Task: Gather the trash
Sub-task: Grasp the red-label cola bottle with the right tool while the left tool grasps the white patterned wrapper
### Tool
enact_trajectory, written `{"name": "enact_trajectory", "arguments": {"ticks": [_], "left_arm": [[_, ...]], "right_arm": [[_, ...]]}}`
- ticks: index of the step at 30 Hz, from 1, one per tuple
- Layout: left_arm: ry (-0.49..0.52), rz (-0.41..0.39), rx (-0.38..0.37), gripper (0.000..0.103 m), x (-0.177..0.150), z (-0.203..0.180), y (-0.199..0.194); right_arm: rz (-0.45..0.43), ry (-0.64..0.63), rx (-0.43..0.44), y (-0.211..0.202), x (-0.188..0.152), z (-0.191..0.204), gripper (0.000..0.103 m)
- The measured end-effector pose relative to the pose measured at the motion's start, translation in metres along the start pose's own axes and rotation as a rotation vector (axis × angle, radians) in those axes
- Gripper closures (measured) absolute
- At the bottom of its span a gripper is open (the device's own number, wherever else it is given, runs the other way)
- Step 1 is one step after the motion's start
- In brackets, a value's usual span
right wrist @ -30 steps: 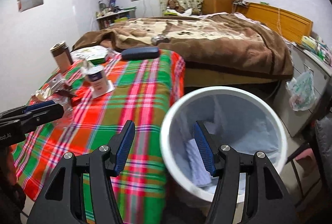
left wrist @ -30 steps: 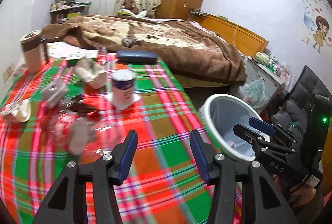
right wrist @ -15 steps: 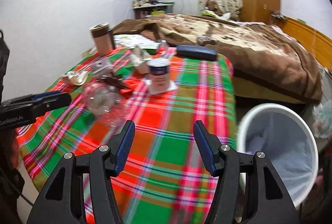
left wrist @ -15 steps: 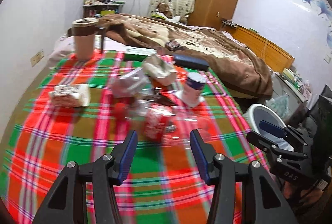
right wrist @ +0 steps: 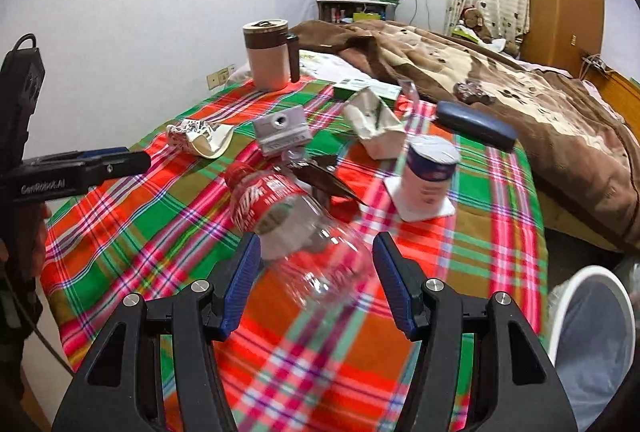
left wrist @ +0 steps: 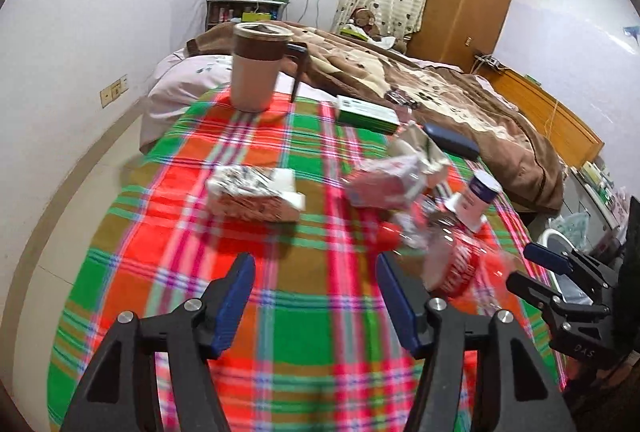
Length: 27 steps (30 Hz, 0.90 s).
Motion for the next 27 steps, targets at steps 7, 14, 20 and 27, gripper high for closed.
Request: {"name": "enact_trajectory", "arguments": {"ticks": [7,14,20,27], "left_arm": [[-0.006,0.022,0.005,0.040,0.025,0.027,0.026],[-0.030,0.080,0.019,0.040,0.042,0.052,0.055],[0.016,0.077,0.031,0.040,0.049,0.055,0.063],[-0.043,0.139,-0.062,0.040,0.048,0.055,0.077]], "right_arm": [[0.018,-0.047,0.026,0.020,0.011,0.012,0.043],[0.070,-0.106,0.047,0.034,0.014,0.022,0.040],[0.092,-0.088,0.064,0.038,0.015,0.025,0.039],[0.119,-0.042,0.075,0.033,0.013,0.032,0.039]]}}
Point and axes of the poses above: each gripper's, at about its wrist camera, not at the fingertips, and y roughly the way its jaws point, z to its left, x to its top, the point moved 5 cm from there along y, roughly the way its jaws point, and after that the axes turned 7 degrees about -y, right-handed, at the moved point
